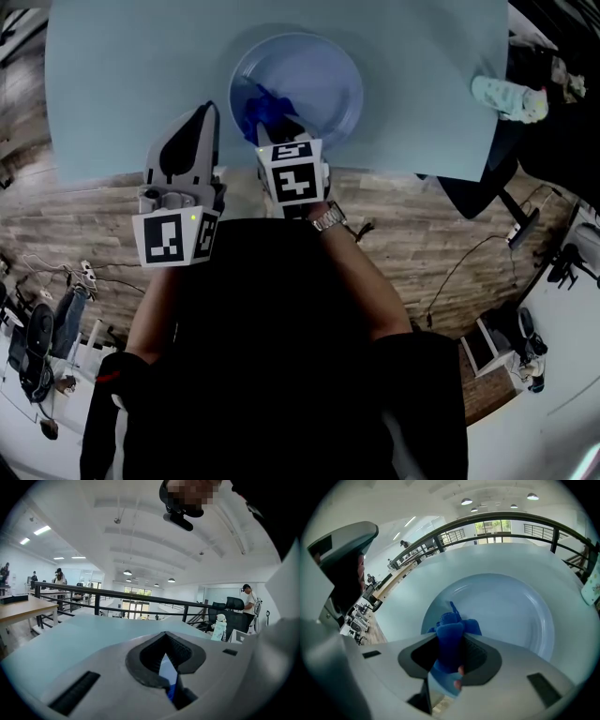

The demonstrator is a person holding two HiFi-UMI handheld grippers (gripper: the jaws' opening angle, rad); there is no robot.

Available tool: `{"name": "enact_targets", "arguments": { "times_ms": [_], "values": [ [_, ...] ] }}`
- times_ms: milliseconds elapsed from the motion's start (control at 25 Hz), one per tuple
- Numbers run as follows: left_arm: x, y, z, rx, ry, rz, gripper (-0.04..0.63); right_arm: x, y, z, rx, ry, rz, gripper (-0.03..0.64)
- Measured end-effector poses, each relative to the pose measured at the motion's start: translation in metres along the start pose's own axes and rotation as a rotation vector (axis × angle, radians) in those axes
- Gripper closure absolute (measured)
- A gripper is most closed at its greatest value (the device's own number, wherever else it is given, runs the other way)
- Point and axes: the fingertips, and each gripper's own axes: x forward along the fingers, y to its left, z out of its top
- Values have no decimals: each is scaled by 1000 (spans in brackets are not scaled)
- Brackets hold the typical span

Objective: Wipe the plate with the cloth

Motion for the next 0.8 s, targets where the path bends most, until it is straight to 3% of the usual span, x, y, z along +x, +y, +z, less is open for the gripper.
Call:
{"name": "enact_targets", "arguments": {
  "times_ms": [800],
  "values": [
    [26, -41, 4, -17, -5, -7, 594, -13, -44, -7, -35, 44, -1, 499]
  ]
}}
